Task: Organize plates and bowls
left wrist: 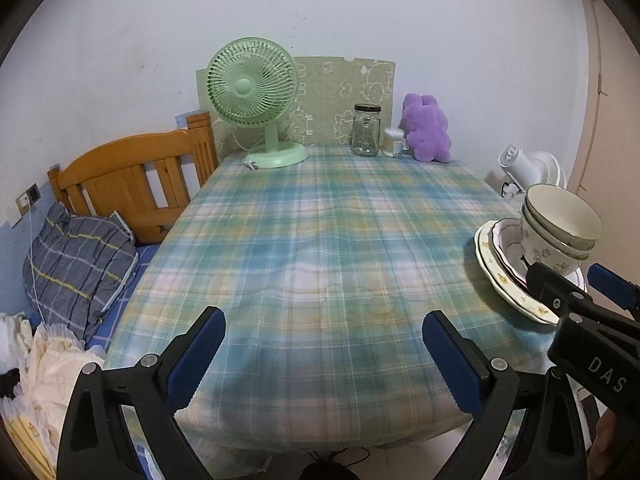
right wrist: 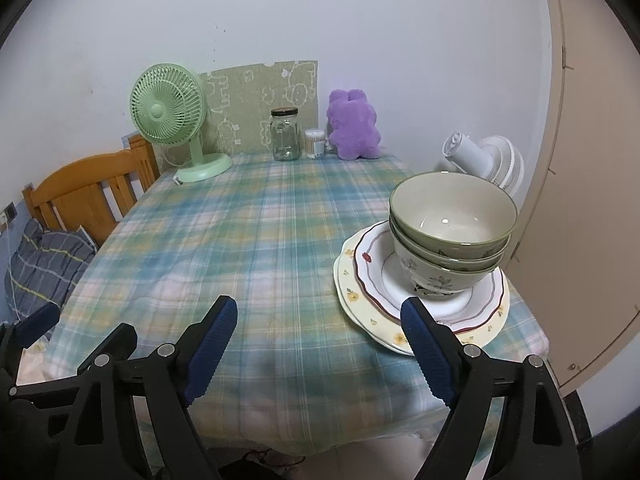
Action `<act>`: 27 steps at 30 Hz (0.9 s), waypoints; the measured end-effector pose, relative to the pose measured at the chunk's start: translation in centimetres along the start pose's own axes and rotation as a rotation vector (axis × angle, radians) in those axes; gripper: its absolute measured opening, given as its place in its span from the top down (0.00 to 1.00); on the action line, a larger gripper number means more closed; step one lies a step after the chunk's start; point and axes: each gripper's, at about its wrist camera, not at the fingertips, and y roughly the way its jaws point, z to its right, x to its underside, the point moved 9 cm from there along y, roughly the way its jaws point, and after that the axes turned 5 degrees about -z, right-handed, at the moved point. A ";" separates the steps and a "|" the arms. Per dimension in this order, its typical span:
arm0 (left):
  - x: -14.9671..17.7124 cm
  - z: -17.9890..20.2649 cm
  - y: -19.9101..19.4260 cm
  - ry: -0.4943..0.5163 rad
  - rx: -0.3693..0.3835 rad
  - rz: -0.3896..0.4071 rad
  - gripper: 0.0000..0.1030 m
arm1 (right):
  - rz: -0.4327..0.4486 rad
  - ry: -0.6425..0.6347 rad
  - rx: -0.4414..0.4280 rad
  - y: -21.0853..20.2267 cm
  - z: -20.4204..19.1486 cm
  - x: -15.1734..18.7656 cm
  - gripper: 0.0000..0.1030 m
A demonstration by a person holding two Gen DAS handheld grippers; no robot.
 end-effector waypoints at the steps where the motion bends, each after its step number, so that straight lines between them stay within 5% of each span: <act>1: 0.0 -0.1 0.0 -0.002 -0.001 -0.002 0.03 | 0.001 -0.001 0.001 -0.1 0.0 0.0 0.16; 27: -0.1 -0.2 -1.9 -0.012 0.018 0.031 0.03 | 0.005 -0.015 0.024 -1.8 -0.1 0.6 0.16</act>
